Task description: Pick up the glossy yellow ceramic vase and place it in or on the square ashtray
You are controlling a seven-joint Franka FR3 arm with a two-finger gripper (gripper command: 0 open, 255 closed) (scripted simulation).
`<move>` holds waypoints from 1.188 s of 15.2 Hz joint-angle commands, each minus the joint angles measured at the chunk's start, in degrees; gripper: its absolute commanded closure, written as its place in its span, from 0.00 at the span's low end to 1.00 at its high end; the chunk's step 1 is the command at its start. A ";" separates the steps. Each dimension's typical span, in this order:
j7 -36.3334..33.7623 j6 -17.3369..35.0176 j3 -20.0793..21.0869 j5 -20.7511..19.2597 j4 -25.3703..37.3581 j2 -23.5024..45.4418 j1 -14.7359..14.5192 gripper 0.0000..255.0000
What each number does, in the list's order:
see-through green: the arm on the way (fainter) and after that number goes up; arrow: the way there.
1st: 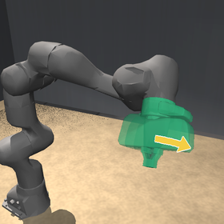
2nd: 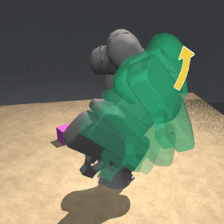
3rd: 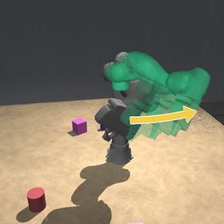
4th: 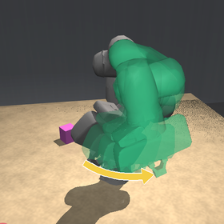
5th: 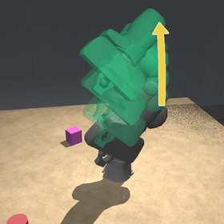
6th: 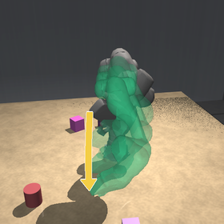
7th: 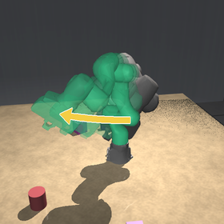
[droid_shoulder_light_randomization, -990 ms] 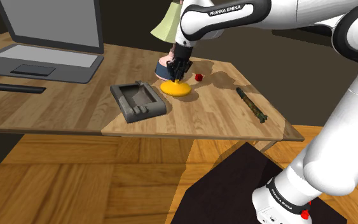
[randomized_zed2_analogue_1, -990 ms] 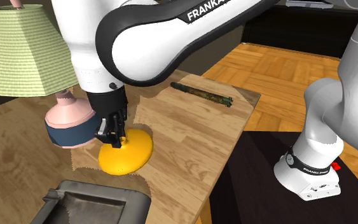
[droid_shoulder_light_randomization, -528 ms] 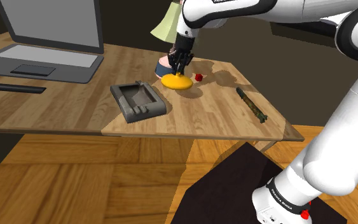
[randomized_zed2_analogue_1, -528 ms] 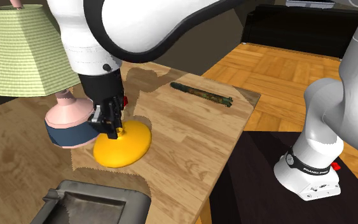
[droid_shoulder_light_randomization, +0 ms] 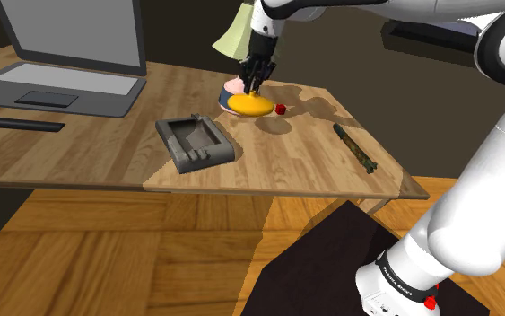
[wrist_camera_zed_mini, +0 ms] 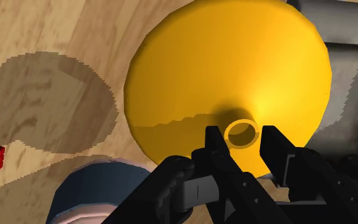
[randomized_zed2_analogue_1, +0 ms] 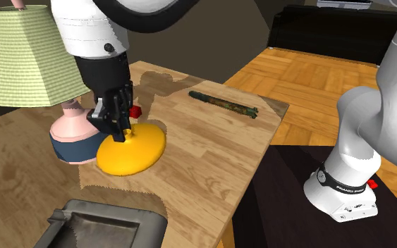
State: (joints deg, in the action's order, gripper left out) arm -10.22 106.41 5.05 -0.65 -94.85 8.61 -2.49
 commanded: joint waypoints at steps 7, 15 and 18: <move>-8.83 -7.55 3.14 -2.25 16.98 9.61 -5.88 1.00; -15.36 -17.40 4.48 -5.08 40.52 23.51 -12.78 1.00; -15.45 -14.17 4.53 -4.90 35.91 22.15 -12.39 1.00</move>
State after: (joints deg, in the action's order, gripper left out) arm -25.67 91.27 9.58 -5.58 -57.76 31.02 -15.00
